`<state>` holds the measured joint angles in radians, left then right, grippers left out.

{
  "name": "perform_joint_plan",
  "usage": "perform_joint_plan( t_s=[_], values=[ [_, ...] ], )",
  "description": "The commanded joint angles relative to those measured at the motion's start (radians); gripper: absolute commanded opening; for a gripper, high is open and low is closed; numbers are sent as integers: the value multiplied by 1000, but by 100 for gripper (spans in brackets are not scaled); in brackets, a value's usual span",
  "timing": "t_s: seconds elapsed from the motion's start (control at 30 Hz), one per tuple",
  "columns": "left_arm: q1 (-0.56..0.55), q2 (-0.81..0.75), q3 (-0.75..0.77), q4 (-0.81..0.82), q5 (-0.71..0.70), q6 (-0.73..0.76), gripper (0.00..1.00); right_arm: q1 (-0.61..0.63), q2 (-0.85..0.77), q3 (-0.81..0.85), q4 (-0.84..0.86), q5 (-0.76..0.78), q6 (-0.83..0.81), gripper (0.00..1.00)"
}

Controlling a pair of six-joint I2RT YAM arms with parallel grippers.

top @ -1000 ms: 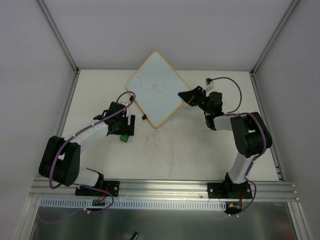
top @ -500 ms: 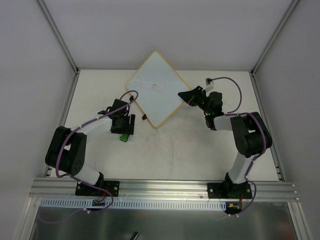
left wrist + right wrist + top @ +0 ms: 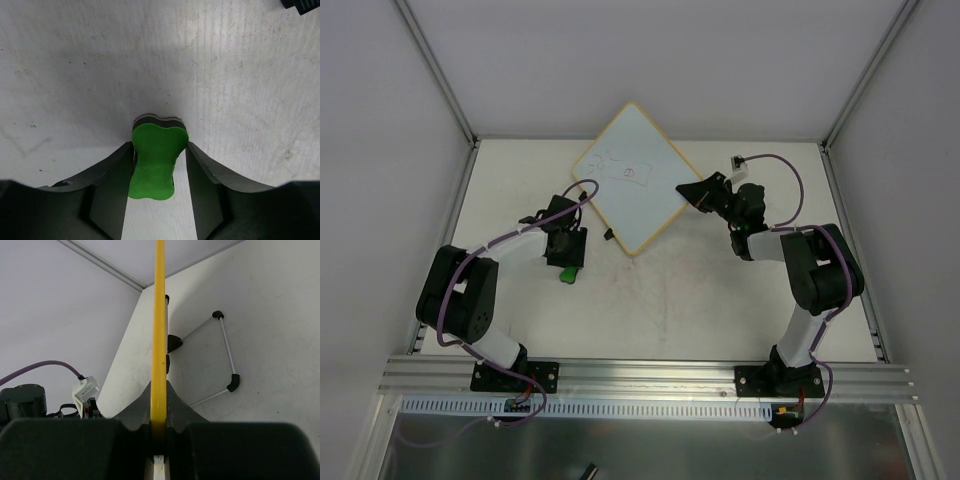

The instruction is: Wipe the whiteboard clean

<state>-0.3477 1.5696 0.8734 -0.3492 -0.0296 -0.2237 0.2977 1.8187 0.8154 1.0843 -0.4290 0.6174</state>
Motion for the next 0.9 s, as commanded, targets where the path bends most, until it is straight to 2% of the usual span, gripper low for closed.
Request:
perform_joint_plan(
  t_s=[0.0, 0.27, 0.37, 0.47, 0.5, 0.6, 0.87],
  values=[
    [-10, 20, 36, -31, -12, 4, 45, 1, -4, 31, 69, -16, -31, 0],
    [-10, 18, 36, -34, -21, -2, 30, 1, 2, 33, 74, -19, -27, 0],
    [-10, 15, 35, -36, -23, -6, 27, 1, 4, 34, 77, -22, -25, 0],
    [-11, 7, 32, -39, -29, -14, 32, 1, 4, 36, 77, -24, -22, 0],
    [-11, 6, 32, -37, -30, -16, 39, 1, 5, 36, 78, -24, -25, 0],
    [-11, -6, 26, -39, -30, -20, 51, 1, 4, 36, 78, -25, -22, 0],
    [-22, -60, 6, -50, -39, -42, 52, 1, 7, 34, 91, -27, -19, 0]
  ],
)
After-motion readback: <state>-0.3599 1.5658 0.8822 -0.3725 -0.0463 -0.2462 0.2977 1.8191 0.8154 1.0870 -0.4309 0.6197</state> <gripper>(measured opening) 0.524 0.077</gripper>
